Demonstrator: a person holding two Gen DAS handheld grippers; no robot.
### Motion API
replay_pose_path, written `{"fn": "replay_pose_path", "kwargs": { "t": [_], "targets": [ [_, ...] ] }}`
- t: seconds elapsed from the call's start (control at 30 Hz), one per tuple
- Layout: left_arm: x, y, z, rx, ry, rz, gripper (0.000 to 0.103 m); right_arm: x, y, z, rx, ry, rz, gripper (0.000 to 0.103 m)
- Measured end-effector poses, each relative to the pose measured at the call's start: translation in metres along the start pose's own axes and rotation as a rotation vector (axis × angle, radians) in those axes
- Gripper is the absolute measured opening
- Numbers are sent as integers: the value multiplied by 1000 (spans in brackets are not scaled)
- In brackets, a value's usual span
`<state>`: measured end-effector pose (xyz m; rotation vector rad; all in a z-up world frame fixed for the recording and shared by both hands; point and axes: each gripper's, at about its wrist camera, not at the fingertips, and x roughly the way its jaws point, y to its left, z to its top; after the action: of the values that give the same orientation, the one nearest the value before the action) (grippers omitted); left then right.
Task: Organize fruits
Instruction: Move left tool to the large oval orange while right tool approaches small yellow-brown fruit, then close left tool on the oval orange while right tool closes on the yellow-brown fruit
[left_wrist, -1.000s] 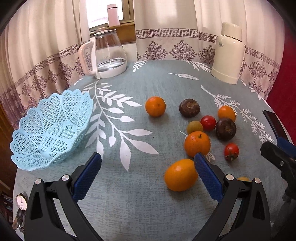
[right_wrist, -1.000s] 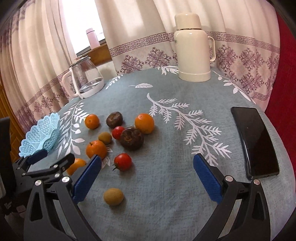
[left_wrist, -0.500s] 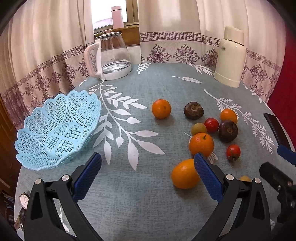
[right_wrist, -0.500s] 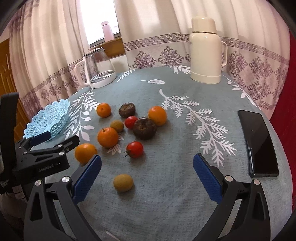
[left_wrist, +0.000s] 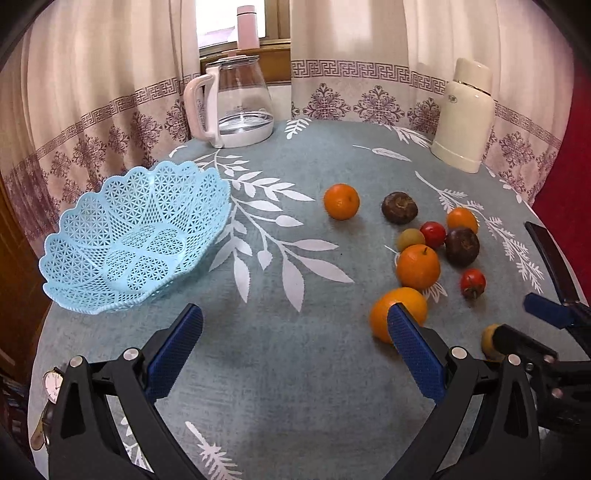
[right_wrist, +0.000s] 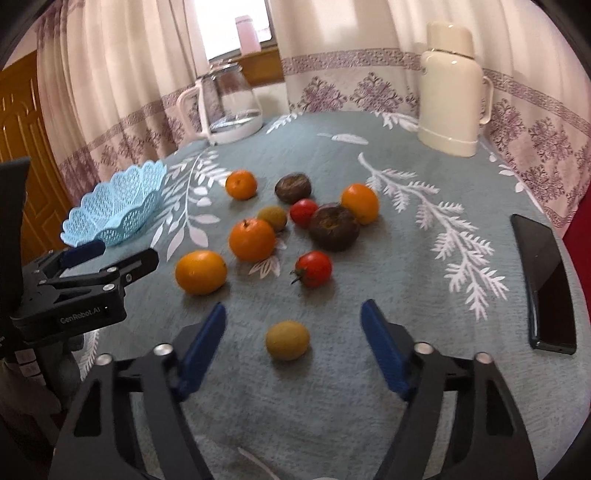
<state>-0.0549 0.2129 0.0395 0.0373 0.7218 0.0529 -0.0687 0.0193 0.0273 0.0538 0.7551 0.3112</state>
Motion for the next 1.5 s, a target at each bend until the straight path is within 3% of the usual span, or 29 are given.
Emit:
{"fn": "replay_pose_path", "kwargs": {
  "t": [0.13,0.43,0.53,0.9,1.03,1.17,1.33,1.43,1.5],
  "targets": [
    [-1,-5,0,17,0,-10,101,7,1,-1,-2,46,10,54],
    [1,-9,2,22,5,-19,101,22,2,-5,-10,117,34,32],
    [1,-14,2,27,8,-44,101,21,1,-5,0,114,35,28],
    [8,-34,10,36,26,-141,100,14,-6,-2,20,81,-6,28],
    [18,-39,11,26,69,-186,86,11,-14,0,28,69,-15,28],
    [29,-44,10,19,107,-219,78,14,-16,0,36,76,-10,28],
    [39,-48,6,25,153,-238,58,16,-17,-1,43,80,-7,28],
    [40,-47,5,17,162,-248,54,17,-17,-1,44,81,-6,28],
    [41,-48,4,20,164,-252,45,17,-17,-1,43,81,-6,28]
  ]
}}
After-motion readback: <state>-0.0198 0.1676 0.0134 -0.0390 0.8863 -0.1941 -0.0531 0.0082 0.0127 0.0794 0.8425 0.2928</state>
